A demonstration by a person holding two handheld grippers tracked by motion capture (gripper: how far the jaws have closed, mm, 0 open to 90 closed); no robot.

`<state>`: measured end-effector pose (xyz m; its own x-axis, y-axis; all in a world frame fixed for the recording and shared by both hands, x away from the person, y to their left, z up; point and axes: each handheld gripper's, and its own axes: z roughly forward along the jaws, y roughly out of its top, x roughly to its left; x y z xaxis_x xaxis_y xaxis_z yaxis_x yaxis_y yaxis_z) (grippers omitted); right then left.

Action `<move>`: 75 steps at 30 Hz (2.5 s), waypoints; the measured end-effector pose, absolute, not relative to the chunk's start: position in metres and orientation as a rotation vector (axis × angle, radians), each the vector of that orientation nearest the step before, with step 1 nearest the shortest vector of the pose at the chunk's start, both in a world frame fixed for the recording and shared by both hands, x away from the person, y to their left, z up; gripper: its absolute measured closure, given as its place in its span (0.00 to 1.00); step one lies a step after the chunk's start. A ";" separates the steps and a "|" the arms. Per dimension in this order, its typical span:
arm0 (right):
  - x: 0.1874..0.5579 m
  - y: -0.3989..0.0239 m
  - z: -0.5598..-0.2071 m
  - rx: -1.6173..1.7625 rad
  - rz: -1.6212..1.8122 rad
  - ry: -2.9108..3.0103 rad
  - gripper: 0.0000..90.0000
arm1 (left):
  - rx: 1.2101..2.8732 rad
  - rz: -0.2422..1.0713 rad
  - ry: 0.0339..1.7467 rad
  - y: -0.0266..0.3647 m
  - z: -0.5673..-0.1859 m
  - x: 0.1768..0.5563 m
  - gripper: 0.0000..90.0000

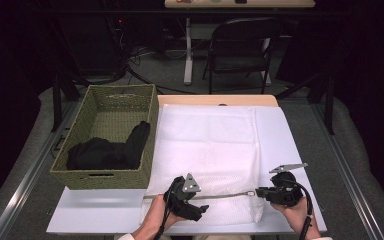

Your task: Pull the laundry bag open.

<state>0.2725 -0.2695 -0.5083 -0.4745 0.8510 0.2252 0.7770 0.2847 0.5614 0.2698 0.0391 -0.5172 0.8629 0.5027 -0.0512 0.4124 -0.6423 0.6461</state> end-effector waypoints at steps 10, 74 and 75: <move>0.272 -0.269 -0.508 1.530 0.944 2.426 0.94 | 2.367 0.149 0.580 0.011 -0.520 0.273 0.18; 0.275 -0.264 -0.512 1.547 0.989 2.461 0.94 | 2.376 0.206 0.353 -0.084 -0.549 0.293 0.89; 0.275 -0.264 -0.512 1.547 0.989 2.461 0.94 | 2.375 0.202 0.358 -0.083 -0.549 0.293 0.89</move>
<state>0.2749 -0.2635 -0.5120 -0.4901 0.8296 0.2674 0.7839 0.2853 0.5515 0.2931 -0.0826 -0.5486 0.9492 0.3114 0.0445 0.1997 -0.7058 0.6797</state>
